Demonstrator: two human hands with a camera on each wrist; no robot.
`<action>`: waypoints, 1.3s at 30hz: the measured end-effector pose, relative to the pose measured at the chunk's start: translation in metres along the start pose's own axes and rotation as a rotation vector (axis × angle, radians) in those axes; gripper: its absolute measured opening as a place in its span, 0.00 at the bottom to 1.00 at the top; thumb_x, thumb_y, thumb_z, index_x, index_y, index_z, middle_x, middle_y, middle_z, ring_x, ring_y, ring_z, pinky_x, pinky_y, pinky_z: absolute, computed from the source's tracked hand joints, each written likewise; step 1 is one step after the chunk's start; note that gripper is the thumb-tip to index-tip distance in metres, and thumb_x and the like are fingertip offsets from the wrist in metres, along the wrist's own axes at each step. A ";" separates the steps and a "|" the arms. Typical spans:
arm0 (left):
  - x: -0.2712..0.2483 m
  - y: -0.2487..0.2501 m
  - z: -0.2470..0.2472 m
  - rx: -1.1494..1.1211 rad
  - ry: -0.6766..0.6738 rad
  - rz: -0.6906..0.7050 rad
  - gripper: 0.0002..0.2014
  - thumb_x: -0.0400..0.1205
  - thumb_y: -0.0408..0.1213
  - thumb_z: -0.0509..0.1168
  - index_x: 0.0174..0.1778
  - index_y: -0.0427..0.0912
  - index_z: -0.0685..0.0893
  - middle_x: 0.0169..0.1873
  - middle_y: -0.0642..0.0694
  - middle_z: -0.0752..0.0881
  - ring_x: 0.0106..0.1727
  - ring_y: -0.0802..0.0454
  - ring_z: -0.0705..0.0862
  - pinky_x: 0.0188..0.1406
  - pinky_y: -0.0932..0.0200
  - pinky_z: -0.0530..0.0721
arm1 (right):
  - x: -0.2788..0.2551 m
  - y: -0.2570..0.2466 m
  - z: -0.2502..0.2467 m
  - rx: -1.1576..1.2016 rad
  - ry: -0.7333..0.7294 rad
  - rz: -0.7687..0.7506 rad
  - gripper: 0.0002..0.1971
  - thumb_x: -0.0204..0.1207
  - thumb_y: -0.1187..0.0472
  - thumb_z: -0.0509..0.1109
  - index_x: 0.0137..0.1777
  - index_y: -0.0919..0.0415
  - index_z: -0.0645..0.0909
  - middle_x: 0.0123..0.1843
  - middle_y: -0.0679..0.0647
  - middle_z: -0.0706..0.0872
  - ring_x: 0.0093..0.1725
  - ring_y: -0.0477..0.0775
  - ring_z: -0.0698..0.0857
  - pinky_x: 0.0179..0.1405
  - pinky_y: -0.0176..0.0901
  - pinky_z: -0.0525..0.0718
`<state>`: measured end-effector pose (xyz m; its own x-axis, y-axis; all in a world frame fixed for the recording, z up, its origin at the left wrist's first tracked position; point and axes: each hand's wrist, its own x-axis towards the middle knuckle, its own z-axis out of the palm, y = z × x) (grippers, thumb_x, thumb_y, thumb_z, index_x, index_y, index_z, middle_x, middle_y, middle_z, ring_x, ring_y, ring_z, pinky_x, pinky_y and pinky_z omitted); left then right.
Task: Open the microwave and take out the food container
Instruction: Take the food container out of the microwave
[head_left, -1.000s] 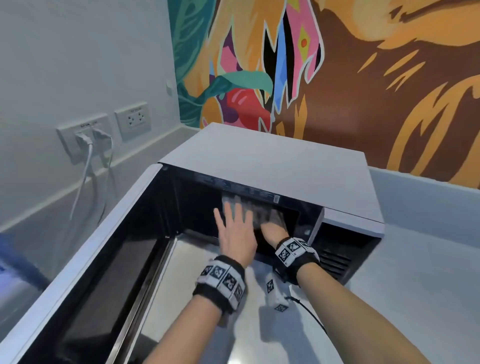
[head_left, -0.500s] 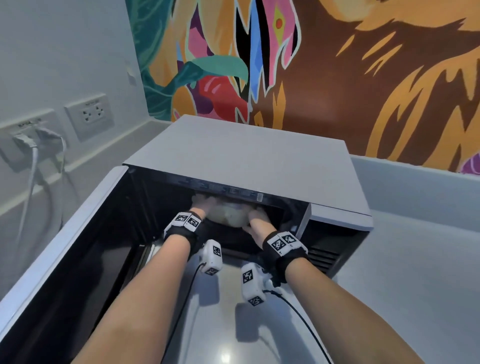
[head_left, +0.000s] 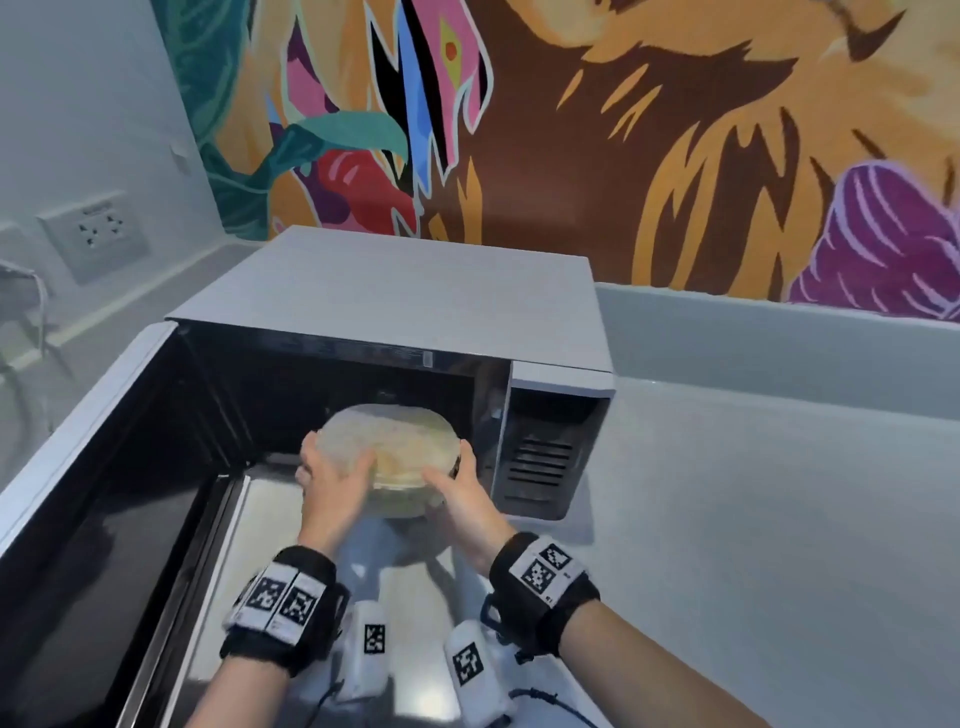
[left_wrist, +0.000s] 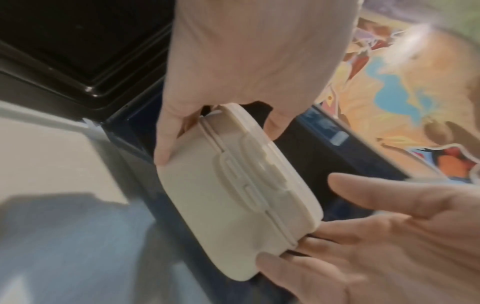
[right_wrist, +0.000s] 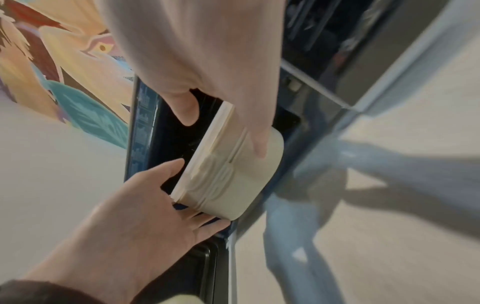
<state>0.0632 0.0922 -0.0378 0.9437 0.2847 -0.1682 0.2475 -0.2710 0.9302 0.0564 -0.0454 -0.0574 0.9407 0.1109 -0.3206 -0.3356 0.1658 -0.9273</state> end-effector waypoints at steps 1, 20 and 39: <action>-0.020 -0.005 0.004 -0.004 -0.020 -0.001 0.41 0.82 0.44 0.64 0.83 0.40 0.46 0.81 0.32 0.54 0.81 0.37 0.57 0.79 0.43 0.60 | -0.015 0.011 -0.009 0.011 0.002 0.002 0.36 0.77 0.55 0.65 0.80 0.44 0.49 0.77 0.53 0.69 0.73 0.55 0.72 0.77 0.56 0.71; -0.168 -0.009 0.248 -0.003 -0.672 0.037 0.38 0.81 0.40 0.62 0.83 0.45 0.48 0.76 0.39 0.63 0.77 0.40 0.69 0.79 0.47 0.70 | -0.173 0.027 -0.263 0.165 0.564 -0.004 0.32 0.83 0.67 0.56 0.82 0.48 0.48 0.71 0.58 0.70 0.63 0.59 0.73 0.65 0.60 0.76; -0.098 0.011 0.280 0.144 -0.797 0.116 0.43 0.84 0.46 0.58 0.83 0.40 0.35 0.83 0.38 0.60 0.83 0.42 0.61 0.83 0.47 0.62 | -0.098 -0.001 -0.301 0.180 0.606 0.080 0.36 0.82 0.70 0.56 0.83 0.49 0.43 0.82 0.61 0.59 0.79 0.64 0.64 0.73 0.63 0.73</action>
<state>0.0349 -0.1960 -0.1021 0.8242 -0.4772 -0.3050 0.1128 -0.3895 0.9141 -0.0204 -0.3514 -0.0831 0.7559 -0.4352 -0.4892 -0.3599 0.3480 -0.8657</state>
